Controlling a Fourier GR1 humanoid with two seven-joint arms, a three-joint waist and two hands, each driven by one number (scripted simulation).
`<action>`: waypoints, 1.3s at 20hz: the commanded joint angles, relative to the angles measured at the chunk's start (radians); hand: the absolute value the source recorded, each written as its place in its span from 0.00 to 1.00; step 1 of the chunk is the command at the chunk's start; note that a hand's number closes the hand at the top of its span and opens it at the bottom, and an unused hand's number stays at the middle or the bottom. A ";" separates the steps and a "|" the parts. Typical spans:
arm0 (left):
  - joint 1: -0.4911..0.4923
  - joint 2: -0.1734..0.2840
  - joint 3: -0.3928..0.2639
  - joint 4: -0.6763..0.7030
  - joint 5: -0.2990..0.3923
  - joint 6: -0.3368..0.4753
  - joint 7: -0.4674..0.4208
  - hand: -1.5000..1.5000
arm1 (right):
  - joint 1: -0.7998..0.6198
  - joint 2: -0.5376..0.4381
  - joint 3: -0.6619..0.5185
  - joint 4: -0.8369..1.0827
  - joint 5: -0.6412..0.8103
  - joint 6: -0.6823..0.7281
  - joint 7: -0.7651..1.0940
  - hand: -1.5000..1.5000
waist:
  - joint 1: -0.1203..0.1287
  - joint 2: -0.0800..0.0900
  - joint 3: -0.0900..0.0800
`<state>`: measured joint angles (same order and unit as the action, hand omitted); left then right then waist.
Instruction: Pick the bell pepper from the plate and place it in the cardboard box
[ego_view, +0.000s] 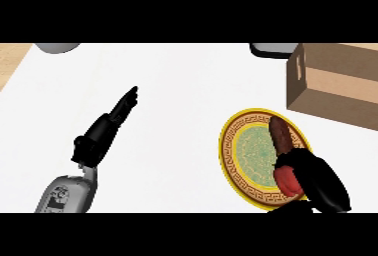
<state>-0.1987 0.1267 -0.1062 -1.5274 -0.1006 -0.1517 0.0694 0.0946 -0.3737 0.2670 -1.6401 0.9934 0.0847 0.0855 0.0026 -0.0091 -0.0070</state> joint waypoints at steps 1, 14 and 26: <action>-0.023 -0.008 0.001 0.016 -0.005 0.003 0.000 0.50 | -0.123 -0.103 -0.203 0.192 -0.083 0.017 -0.073 1.00 | 0.007 0.015 0.008; 0.037 -0.028 -0.008 -0.002 -0.020 0.000 -0.021 0.50 | -0.073 -0.140 -0.327 -0.155 -0.099 -0.006 -0.055 1.00 | -0.014 0.006 0.006; 0.042 -0.031 0.003 -0.028 -0.033 0.009 -0.006 0.50 | -0.034 -0.166 -0.676 -0.651 -0.484 0.281 0.150 1.00 | -0.016 0.005 0.006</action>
<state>-0.1758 0.1003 -0.1026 -1.5548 -0.1275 -0.1453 0.0927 0.0582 -0.5510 -0.3036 -2.1828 0.6104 0.2995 0.1511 -0.0168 -0.0048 -0.0011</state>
